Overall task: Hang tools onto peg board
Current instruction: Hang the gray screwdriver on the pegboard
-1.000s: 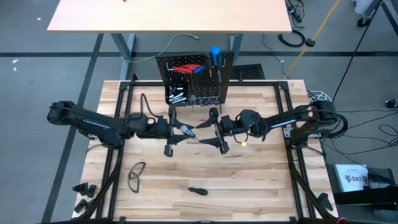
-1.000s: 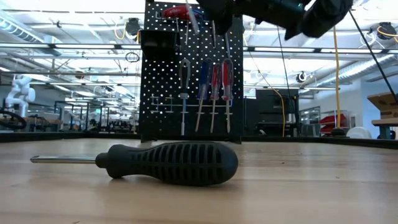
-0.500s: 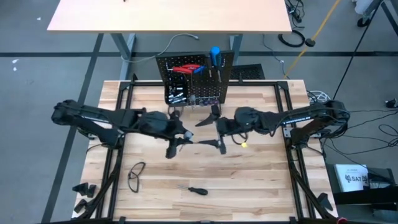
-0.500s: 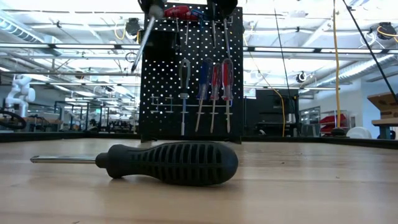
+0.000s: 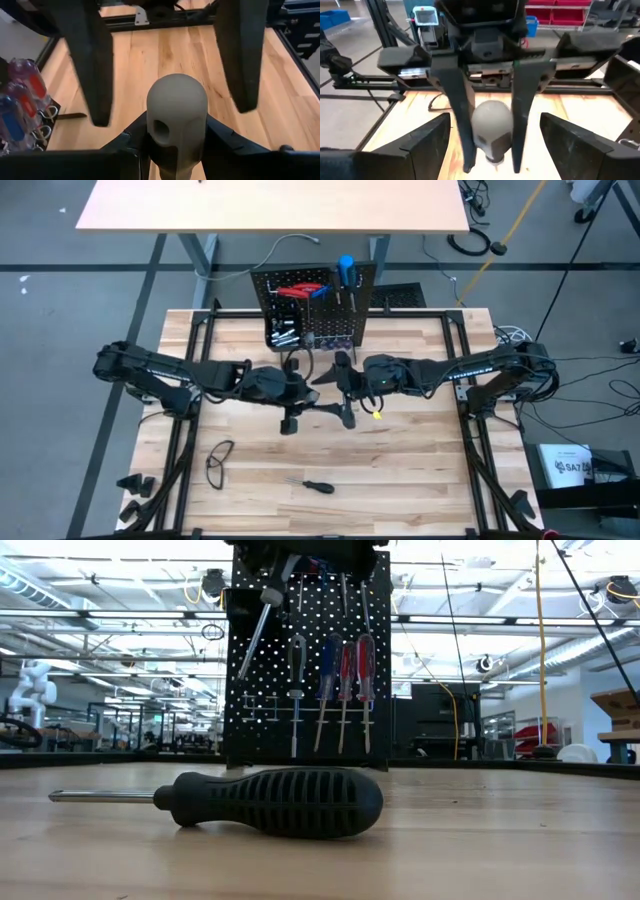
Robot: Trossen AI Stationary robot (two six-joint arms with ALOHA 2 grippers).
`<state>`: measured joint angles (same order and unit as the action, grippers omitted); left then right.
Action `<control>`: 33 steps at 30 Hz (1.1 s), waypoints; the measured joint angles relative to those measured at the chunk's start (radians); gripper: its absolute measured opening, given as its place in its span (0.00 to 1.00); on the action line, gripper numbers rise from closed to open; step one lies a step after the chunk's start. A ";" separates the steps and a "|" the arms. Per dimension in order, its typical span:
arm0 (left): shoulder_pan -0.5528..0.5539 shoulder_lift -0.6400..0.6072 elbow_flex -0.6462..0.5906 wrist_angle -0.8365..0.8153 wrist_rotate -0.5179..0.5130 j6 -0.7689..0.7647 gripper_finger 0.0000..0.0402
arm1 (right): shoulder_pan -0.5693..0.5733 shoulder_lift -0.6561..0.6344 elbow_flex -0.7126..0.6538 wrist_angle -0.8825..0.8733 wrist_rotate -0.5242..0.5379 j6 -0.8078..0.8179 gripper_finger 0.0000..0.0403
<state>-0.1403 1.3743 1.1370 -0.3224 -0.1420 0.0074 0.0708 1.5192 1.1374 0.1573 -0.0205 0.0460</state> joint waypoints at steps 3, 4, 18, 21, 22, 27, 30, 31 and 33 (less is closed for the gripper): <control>0.002 0.000 0.000 0.017 0.001 0.002 0.30 | 0.003 0.007 0.001 0.018 0.000 0.005 0.74; 0.002 0.000 0.000 0.014 0.003 0.004 0.30 | 0.003 0.009 0.001 0.018 0.004 0.002 0.74; 0.003 0.000 0.000 0.020 -0.013 -0.003 0.30 | 0.005 0.019 0.000 0.042 0.099 -0.057 0.35; 0.002 0.000 -0.001 0.019 -0.045 -0.003 0.30 | 0.009 0.018 0.000 0.042 0.101 -0.066 0.24; 0.002 0.000 -0.001 0.020 -0.050 -0.003 0.30 | 0.010 0.018 0.000 0.041 0.105 -0.074 0.24; 0.006 0.000 -0.001 0.022 -0.061 -0.018 0.33 | 0.010 0.018 0.000 0.039 0.108 -0.081 0.24; 0.007 0.000 -0.001 0.020 -0.062 -0.025 0.46 | 0.010 0.018 0.000 0.033 0.119 -0.088 0.24; 0.007 0.000 -0.001 0.015 -0.062 -0.025 0.50 | 0.010 0.018 0.000 0.029 0.120 -0.088 0.24; 0.007 -0.004 -0.001 -0.003 -0.064 -0.016 0.57 | 0.010 0.014 0.000 0.017 0.135 -0.089 0.24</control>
<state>-0.1333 1.3704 1.1358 -0.3254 -0.2062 -0.0084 0.0807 1.5330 1.1374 0.1740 0.1150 -0.0433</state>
